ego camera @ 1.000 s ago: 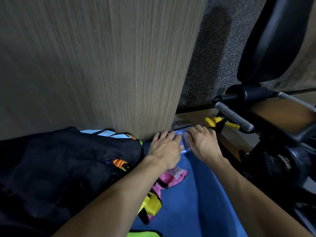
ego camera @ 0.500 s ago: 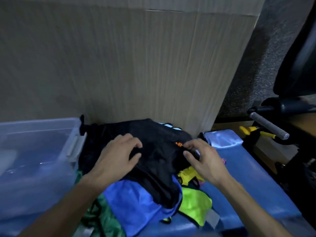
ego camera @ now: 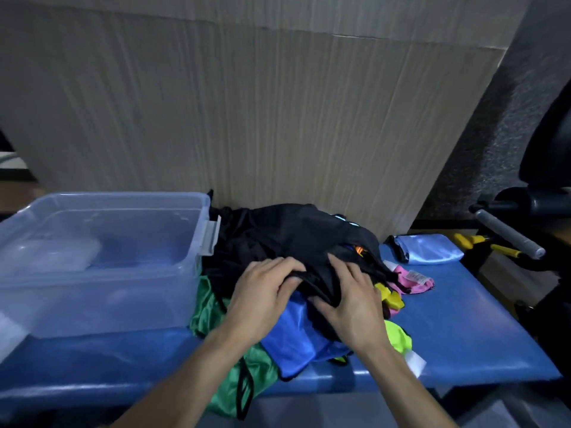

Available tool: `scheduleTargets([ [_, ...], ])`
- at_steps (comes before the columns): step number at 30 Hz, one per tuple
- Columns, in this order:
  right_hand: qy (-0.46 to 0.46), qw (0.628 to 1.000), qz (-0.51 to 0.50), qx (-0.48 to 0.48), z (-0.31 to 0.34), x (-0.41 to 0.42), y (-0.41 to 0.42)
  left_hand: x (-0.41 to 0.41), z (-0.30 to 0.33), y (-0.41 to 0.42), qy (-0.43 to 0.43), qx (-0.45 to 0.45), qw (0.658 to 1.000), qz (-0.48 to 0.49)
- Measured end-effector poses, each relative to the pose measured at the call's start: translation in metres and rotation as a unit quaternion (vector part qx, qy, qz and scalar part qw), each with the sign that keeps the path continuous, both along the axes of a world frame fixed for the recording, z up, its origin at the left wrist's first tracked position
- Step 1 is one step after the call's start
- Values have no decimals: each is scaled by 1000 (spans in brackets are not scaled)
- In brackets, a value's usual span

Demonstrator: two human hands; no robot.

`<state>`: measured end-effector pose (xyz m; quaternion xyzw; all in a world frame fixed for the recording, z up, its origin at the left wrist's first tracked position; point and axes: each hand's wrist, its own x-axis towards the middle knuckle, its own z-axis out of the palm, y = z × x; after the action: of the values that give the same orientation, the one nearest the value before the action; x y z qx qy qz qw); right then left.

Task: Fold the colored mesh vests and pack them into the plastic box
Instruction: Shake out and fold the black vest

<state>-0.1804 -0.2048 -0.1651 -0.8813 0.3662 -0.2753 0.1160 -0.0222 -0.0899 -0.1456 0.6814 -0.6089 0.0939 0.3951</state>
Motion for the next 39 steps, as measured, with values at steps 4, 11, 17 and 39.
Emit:
scheduleTargets([
  [4,-212,967,82,119,27,5,10,5,1,12,11,26,1000,4],
  [11,-475,805,184,304,103,-13,37,15,-2,17,-46,-56,985,158],
  [17,-609,606,147,490,132,-30,44,20,2,23,-40,-147,974,169],
  [39,-209,935,-84,275,44,-27,-29,31,32,45,527,-100,841,-66],
])
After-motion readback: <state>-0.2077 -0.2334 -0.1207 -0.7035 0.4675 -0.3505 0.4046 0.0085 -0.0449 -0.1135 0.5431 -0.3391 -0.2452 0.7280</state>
